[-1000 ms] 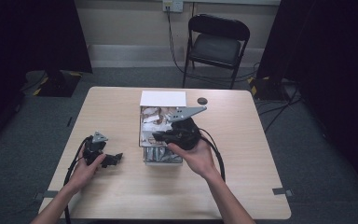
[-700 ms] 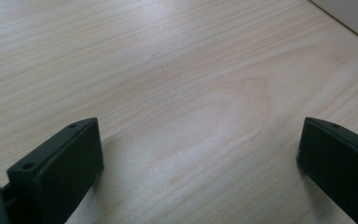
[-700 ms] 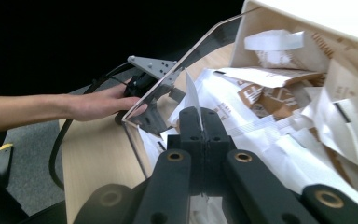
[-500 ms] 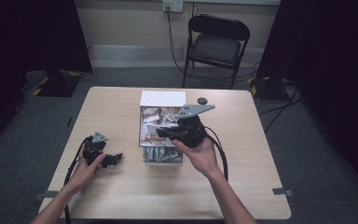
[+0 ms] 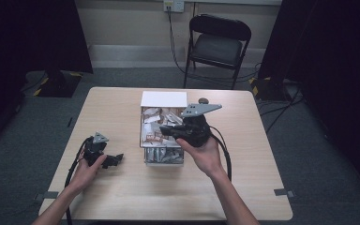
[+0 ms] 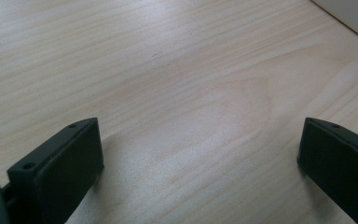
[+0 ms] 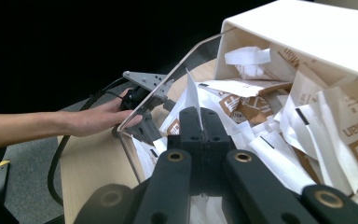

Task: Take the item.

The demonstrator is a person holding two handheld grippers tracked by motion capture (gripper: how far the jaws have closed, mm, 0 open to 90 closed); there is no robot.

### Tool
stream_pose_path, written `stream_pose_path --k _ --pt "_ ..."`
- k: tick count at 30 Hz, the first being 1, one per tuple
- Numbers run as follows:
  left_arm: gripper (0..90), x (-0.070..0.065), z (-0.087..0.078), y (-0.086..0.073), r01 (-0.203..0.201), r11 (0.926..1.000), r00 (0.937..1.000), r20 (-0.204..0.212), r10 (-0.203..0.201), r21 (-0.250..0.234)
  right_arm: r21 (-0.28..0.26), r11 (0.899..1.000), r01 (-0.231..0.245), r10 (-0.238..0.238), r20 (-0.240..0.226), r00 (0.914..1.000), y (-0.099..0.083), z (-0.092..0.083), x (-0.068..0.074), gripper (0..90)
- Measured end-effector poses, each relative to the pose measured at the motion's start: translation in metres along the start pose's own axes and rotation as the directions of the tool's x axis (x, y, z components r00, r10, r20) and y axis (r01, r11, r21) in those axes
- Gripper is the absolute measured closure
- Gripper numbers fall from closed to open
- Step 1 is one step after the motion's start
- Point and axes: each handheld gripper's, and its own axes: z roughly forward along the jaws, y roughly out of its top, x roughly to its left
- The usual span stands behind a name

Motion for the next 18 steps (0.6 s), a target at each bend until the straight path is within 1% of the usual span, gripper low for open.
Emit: stream_pose_path --k 6,16,18 --pt "0.0 0.000 0.000 0.000 -0.001 1.0000 1.0000 0.000 0.001 0.001 -0.017 1.000 0.003 -0.003 0.001 1.0000 0.002 -0.004 0.001 90.0" --pt "0.0 0.000 0.000 0.000 0.003 1.0000 1.0000 0.002 -0.003 0.000 -0.026 1.000 0.008 -0.008 0.005 1.0000 0.003 -0.007 0.003 90.0" --pt "0.0 0.000 0.000 0.000 0.001 1.0000 1.0000 0.000 -0.001 0.000 -0.033 0.999 0.016 -0.016 0.006 0.9998 0.005 -0.010 0.005 90.0"
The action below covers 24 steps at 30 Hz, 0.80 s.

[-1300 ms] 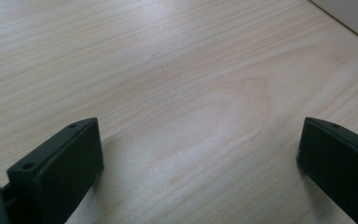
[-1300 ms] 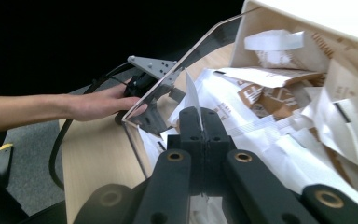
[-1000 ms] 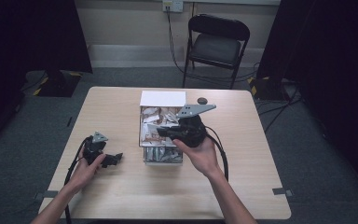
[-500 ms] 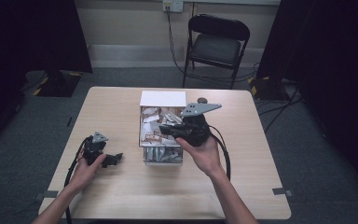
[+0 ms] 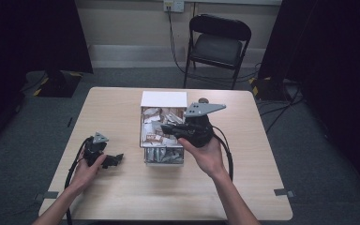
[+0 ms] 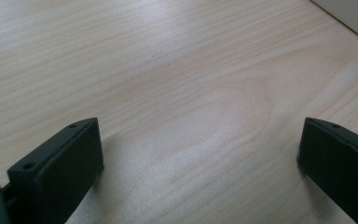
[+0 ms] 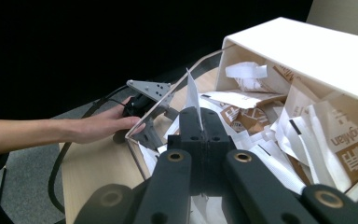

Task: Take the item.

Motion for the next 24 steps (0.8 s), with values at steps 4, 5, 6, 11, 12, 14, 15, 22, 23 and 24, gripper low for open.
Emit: stream_pose_path --k 4,5,6,11,12,14,15,22,23,24 --pt "0.0 0.000 0.000 0.000 0.008 1.0000 1.0000 0.002 -0.008 -0.003 -0.008 1.000 0.003 -0.003 0.000 1.0000 0.001 -0.003 0.001 90.0" --pt "0.0 -0.001 0.000 0.000 0.008 1.0000 1.0000 -0.001 -0.008 -0.005 -0.014 1.000 0.005 -0.005 0.001 1.0000 0.002 -0.005 0.002 90.0" --pt "0.0 -0.001 0.000 0.000 0.009 0.9999 1.0000 -0.002 -0.009 -0.006 -0.014 1.000 0.005 -0.005 0.001 1.0000 0.002 -0.005 0.002 90.0" --pt "0.2 -0.002 0.000 -0.001 0.013 0.9999 0.9999 -0.007 -0.014 -0.008 -0.013 1.000 0.012 -0.012 0.001 0.9999 0.003 -0.008 0.002 90.0" --pt "0.1 -0.002 0.000 -0.001 0.013 0.9999 0.9999 -0.008 -0.013 -0.008 -0.015 1.000 0.011 -0.011 0.002 0.9999 0.004 -0.008 0.003 90.0" --pt "0.1 -0.002 0.000 0.000 0.014 0.9999 0.9999 -0.008 -0.014 -0.007 -0.018 1.000 0.010 -0.010 0.001 0.9999 0.004 -0.008 0.003 90.0" --pt "0.1 -0.002 0.000 0.000 0.011 0.9999 0.9999 -0.009 -0.011 -0.007 -0.021 1.000 0.010 -0.010 0.001 1.0000 0.004 -0.008 0.003 90.0" --pt "0.1 -0.002 0.000 0.000 0.011 0.9999 0.9999 -0.008 -0.011 -0.007 -0.032 0.999 0.011 -0.011 0.016 0.9998 0.005 -0.014 0.003 90.0" --pt "0.1 -0.002 0.000 0.000 0.011 0.9999 0.9999 -0.008 -0.011 -0.007 -0.033 0.999 0.010 -0.010 0.014 0.9998 0.005 -0.016 0.004 90.0" --pt "0.1 -0.002 0.000 0.000 0.011 0.9999 0.9999 -0.008 -0.011 -0.006 -0.034 0.999 0.009 -0.009 0.014 0.9999 0.004 -0.017 0.004 90.0"
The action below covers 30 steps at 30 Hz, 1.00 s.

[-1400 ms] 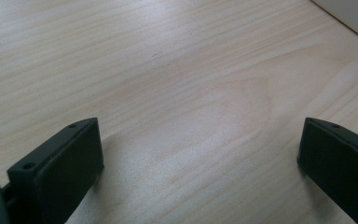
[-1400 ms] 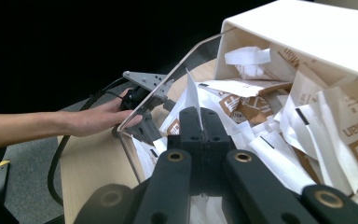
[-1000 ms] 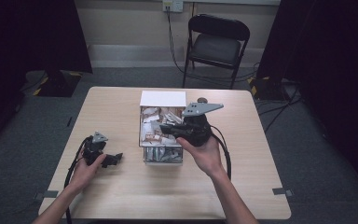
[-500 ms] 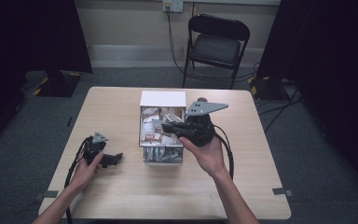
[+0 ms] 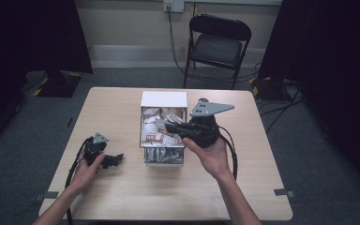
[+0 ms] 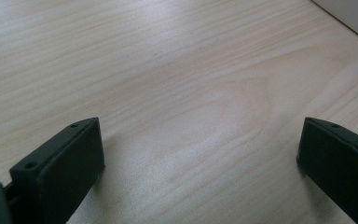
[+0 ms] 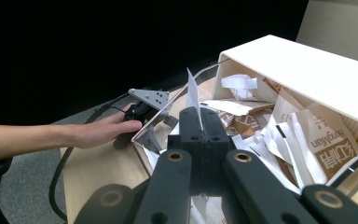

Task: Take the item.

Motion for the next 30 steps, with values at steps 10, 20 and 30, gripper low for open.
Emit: stream_pose_path --k 10,20,30 --pt "0.1 0.000 0.000 0.000 0.000 1.0000 1.0000 0.000 0.000 0.000 -0.009 1.000 0.010 -0.010 0.008 0.9999 0.000 -0.008 0.002 90.0" --pt "0.1 0.000 0.000 0.000 0.000 1.0000 1.0000 0.000 0.000 -0.001 -0.038 0.999 0.005 -0.005 0.007 1.0000 0.004 -0.025 0.005 90.0" --pt "0.1 0.000 0.000 0.000 0.000 1.0000 1.0000 0.000 0.000 0.000 -0.044 0.999 0.019 -0.017 0.043 0.9989 0.001 -0.044 0.006 90.0"
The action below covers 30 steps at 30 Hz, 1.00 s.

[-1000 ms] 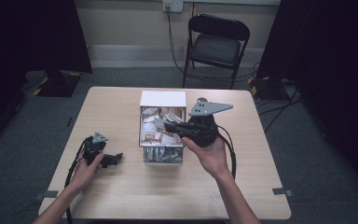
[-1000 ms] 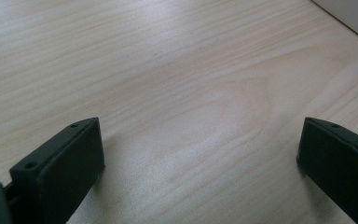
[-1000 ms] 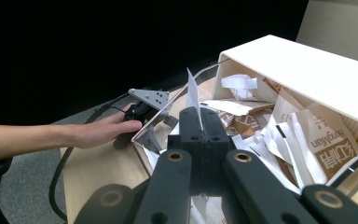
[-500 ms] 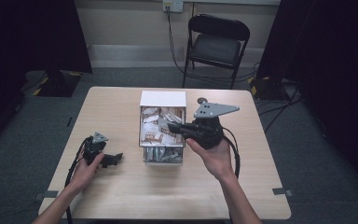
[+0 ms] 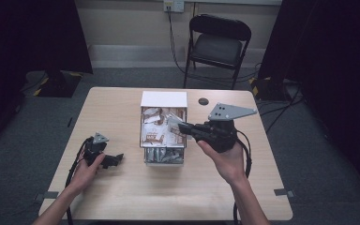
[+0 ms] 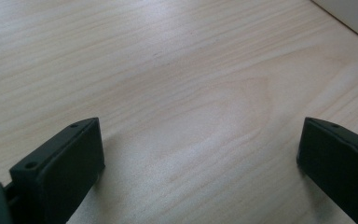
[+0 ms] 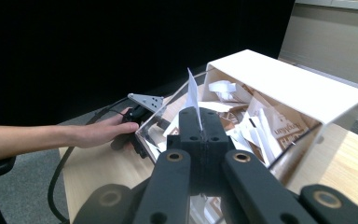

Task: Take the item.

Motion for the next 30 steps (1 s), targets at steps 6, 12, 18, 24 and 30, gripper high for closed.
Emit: stream_pose_path --k 6,12,18,24,30 --pt "0.1 0.000 0.000 0.000 0.000 1.0000 1.0000 0.000 0.000 0.000 -0.006 1.000 -0.008 0.008 0.015 0.9999 -0.004 -0.007 -0.003 90.0" --pt "0.1 0.000 0.000 0.000 0.000 1.0000 1.0000 0.000 0.000 0.000 -0.028 1.000 -0.004 0.005 0.033 0.9995 -0.003 -0.018 -0.006 90.0" --pt "0.1 0.000 0.000 0.000 0.003 1.0000 1.0000 0.002 -0.003 -0.001 -0.028 1.000 -0.009 0.010 0.056 0.9984 -0.004 -0.028 -0.010 90.0" --pt "0.1 -0.001 0.000 0.000 0.009 0.9999 1.0000 0.002 -0.009 -0.005 -0.001 1.000 -0.012 0.012 0.108 0.9940 -0.010 -0.039 -0.017 90.0" --pt "0.1 -0.001 0.000 0.000 0.009 0.9999 1.0000 0.002 -0.009 -0.005 -0.010 1.000 -0.014 0.015 0.130 0.9915 -0.021 -0.040 -0.024 90.0"
